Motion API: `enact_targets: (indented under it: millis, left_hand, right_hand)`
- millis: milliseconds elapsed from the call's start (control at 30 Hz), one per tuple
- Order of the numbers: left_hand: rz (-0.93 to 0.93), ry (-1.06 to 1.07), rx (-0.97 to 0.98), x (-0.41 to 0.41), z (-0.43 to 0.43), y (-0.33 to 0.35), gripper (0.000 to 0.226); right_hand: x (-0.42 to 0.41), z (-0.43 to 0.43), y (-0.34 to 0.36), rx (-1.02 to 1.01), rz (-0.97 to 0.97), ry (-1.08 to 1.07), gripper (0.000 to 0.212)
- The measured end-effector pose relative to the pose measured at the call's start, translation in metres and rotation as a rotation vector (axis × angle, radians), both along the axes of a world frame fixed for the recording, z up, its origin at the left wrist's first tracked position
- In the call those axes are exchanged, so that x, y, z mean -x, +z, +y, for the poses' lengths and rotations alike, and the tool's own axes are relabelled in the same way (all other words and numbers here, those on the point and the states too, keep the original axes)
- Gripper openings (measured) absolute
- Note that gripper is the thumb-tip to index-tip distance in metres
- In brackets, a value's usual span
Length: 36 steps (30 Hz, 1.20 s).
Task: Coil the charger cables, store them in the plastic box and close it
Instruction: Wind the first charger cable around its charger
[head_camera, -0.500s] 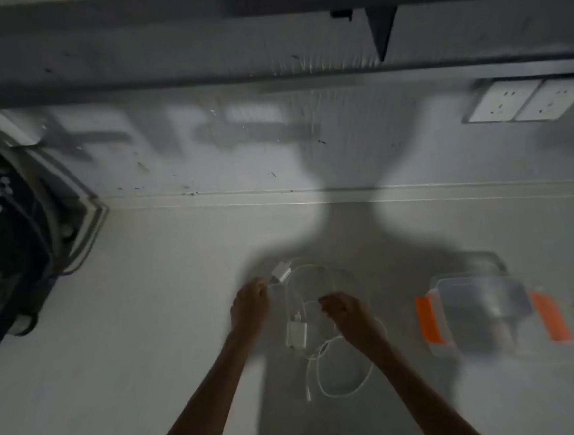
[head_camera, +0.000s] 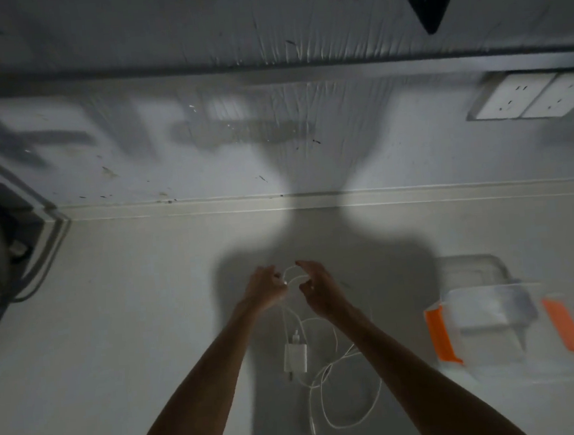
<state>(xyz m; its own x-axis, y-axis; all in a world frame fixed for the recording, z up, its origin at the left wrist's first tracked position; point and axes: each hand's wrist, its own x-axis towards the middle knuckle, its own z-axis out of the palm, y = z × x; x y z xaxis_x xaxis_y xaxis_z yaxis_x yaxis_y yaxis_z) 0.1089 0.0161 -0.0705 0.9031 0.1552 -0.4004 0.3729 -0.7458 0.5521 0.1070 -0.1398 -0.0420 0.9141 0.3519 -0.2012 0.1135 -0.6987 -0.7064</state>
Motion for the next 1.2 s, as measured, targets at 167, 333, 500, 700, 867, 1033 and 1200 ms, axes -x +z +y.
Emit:
enact_targets:
  millis: [167, 333, 500, 700, 867, 1033, 1200]
  left_hand:
    - [-0.172, 0.067, 0.450, 0.026, 0.003, 0.091, 0.020]
    - [-0.205, -0.005, 0.622, 0.061, 0.009, 0.189, 0.016]
    - [-0.334, -0.040, 0.987, 0.094, 0.001, 0.296, 0.021]
    - [-0.506, -0.210, 1.283, 0.125, -0.008, 0.397, 0.039]
    - [-0.685, -0.199, 0.729, 0.124, -0.015, 0.405, 0.034]
    - [-0.464, -0.397, 0.518, 0.112, -0.042, 0.327, 0.030]
    - [-0.431, -0.394, 0.469, 0.101, -0.066, 0.308, 0.019]
  right_hand:
    - [-0.002, -0.004, 0.043, -0.123, -0.086, 0.071, 0.050]
    - [-0.004, -0.012, 0.118, -0.269, -0.153, -0.004, 0.012]
    - [0.004, -0.034, 0.154, -0.274, -0.030, 0.010, 0.019]
    - [0.018, -0.052, 0.159, 0.042, 0.055, 0.065, 0.024]
    - [0.023, -0.066, 0.199, -0.297, 0.015, -0.041, 0.015]
    - [0.018, -0.067, 0.279, -0.594, -0.044, 0.136, 0.012]
    - [0.019, -0.081, 0.310, -0.823, 0.052, 0.121, 0.010]
